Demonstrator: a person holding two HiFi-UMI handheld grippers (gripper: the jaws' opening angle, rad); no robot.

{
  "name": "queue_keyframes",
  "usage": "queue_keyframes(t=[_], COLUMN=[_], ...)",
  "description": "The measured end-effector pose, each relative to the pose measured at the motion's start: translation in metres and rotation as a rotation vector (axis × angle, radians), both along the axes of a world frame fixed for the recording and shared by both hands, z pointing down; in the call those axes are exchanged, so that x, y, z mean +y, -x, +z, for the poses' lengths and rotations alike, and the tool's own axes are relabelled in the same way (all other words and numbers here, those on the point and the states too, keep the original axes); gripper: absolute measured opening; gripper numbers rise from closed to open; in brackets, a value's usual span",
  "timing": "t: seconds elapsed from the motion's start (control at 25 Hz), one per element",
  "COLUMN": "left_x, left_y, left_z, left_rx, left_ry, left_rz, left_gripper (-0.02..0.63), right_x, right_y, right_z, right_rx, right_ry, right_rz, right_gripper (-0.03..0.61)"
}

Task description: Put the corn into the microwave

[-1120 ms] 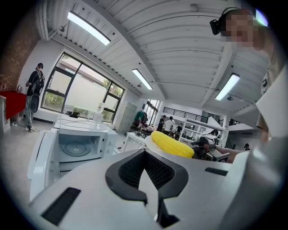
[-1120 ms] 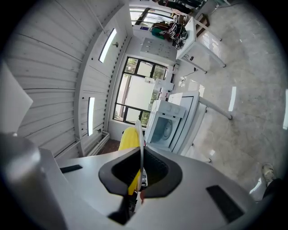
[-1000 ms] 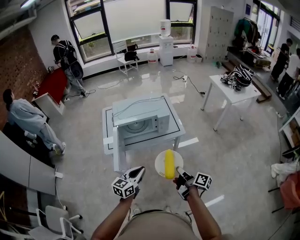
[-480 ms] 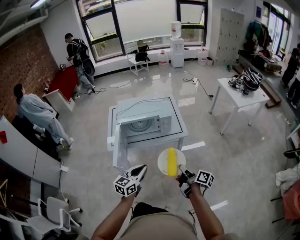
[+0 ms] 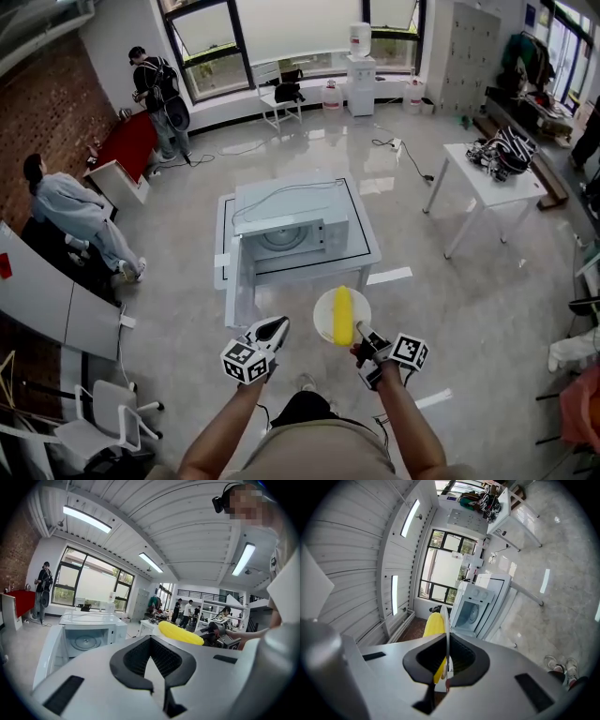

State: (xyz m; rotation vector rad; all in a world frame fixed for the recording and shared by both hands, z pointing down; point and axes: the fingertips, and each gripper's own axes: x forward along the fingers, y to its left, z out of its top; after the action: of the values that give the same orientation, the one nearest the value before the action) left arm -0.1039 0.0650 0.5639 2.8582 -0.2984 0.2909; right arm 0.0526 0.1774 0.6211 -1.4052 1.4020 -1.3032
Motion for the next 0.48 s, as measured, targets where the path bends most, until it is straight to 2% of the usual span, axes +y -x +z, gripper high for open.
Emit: queue_keyframes(t=[0.32, 0.48], left_x=[-0.034, -0.052], left_y=[-0.004, -0.007], left_z=[0.001, -0.001], left_rx=[0.018, 0.015], left_ry=[0.036, 0.023], left_rz=[-0.002, 0.016], left_gripper=[-0.002, -0.002], right_x=[-0.04, -0.062], right_y=[0.001, 0.001], right_z=[0.003, 0.002], right_rx=[-0.003, -0.001], right_ry=[0.026, 0.025], right_rz=[-0.014, -0.027], right_gripper=[0.014, 0.014])
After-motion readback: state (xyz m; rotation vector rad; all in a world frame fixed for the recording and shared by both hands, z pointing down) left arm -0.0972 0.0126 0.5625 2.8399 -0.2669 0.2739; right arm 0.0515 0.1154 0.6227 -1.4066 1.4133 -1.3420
